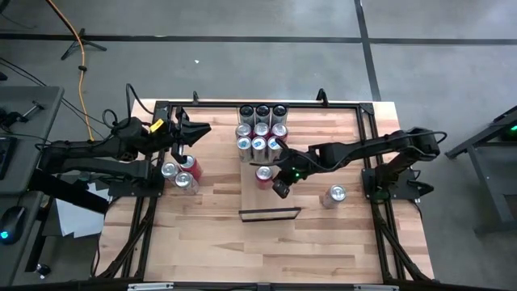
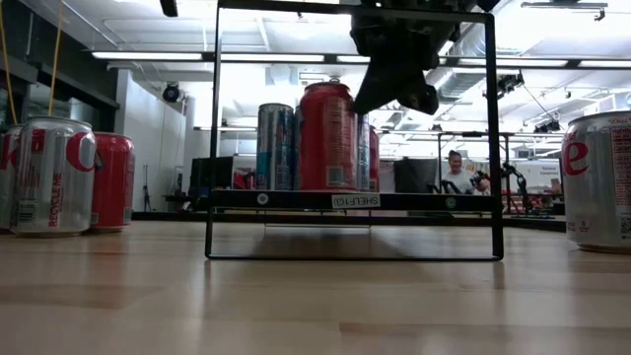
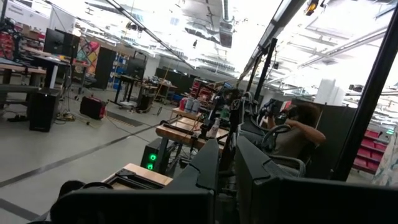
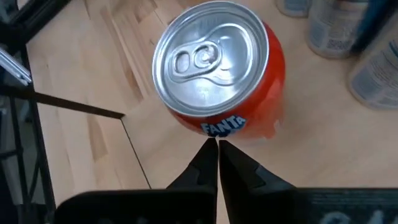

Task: Place canned beverage on shelf
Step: Put the right red soda can on the shelf

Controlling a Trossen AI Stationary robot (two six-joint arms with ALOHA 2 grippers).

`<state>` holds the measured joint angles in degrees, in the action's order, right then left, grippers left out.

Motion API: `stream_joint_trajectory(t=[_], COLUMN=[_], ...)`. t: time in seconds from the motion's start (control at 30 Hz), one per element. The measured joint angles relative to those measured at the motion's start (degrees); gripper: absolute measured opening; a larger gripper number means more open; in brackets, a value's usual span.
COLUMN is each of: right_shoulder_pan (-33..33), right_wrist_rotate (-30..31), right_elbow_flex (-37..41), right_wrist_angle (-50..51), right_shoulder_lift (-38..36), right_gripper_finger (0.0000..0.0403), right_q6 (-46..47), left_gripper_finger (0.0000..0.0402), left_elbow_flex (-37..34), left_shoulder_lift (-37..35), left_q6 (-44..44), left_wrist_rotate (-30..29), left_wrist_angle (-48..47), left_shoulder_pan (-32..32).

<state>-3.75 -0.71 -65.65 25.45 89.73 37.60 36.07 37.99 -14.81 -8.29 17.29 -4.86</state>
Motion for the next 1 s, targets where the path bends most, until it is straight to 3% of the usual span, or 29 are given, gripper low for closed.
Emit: stream_joint_trajectory(t=[0.37,0.67,1.0], right_shoulder_pan=[0.00,0.14,2.67], right_wrist_rotate=[1.05,6.44,7.70], right_elbow_flex=[-0.07,-0.04,-0.02], right_wrist_angle=[-8.33,-10.90,-14.03], right_shoulder_lift=[5.20,5.71,5.71], right_gripper_finger=[0.0000,0.0000,0.0000], right_q6=[2.85,3.53,3.54], left_gripper_finger=[0.0003,0.0003,0.0003], left_elbow_flex=[0.00,0.00,0.00], left_shoulder_lift=[0.01,0.01,0.01], left_q6=[-0.07,-0.02,0.00], left_wrist_rotate=[-0.04,-0.04,-0.04], left_wrist_angle=[-0.86,-0.99,-1.10], left_shoulder_pan=[0.01,0.02,0.02])
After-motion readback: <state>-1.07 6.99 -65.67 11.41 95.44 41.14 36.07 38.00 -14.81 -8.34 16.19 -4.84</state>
